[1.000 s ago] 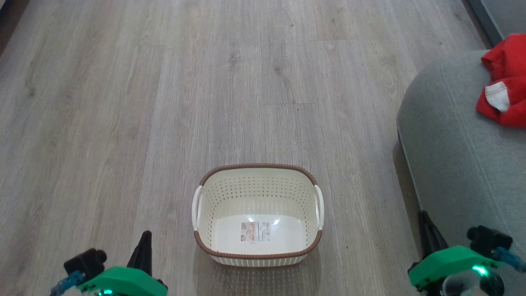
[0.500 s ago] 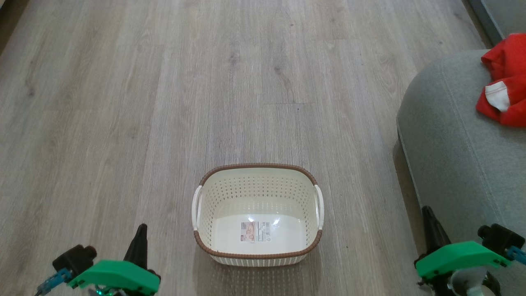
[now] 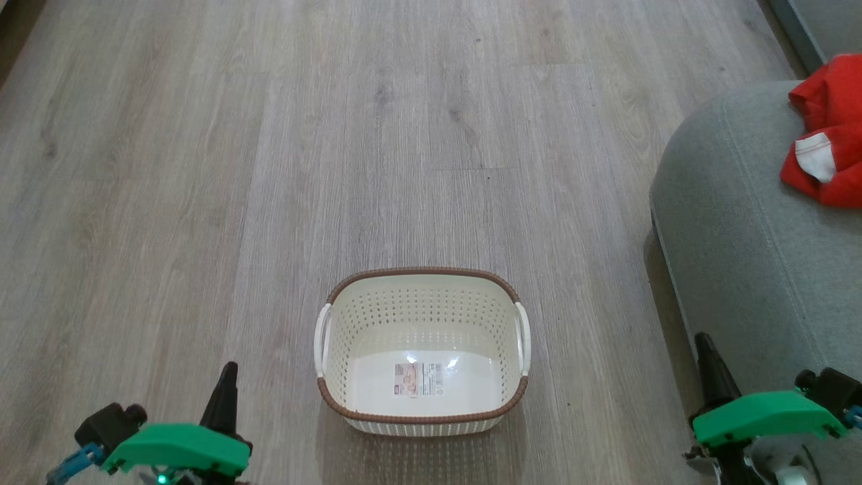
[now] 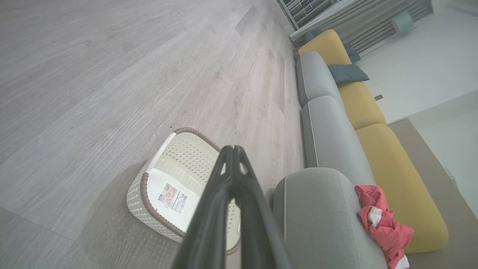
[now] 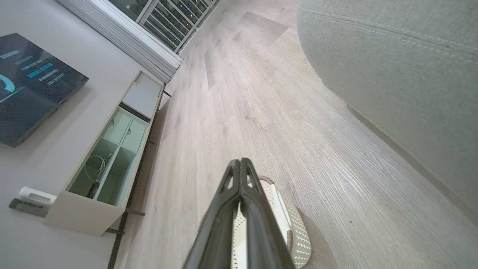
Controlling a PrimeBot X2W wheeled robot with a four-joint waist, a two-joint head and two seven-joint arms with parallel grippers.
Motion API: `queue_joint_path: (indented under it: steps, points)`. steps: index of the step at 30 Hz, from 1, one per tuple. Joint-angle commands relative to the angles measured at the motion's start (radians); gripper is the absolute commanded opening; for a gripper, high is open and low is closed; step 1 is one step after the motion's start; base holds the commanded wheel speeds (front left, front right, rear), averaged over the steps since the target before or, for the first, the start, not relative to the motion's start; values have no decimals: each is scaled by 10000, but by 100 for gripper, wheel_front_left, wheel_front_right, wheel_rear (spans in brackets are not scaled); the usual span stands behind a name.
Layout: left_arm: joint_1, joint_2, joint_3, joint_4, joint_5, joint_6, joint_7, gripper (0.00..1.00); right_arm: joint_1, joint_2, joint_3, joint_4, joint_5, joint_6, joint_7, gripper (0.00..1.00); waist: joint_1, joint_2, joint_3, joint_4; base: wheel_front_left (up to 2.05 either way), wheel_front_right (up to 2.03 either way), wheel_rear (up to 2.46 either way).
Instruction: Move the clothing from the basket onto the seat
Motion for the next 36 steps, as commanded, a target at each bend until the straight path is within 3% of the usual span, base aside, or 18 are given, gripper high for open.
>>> queue_joint_path:
  steps: [1,36]
  points:
    - [-602,58,276,-407,-306,-67,93,0,-581,-34,49,-410,356,0,75,0,0,0,1,0,0,0,0]
    - [-894,83,762,-923,-4088,-195,1122,0,-799,-31,-121,-952,4731,-1,1100,0,0,0,30,-10,0,0,0]
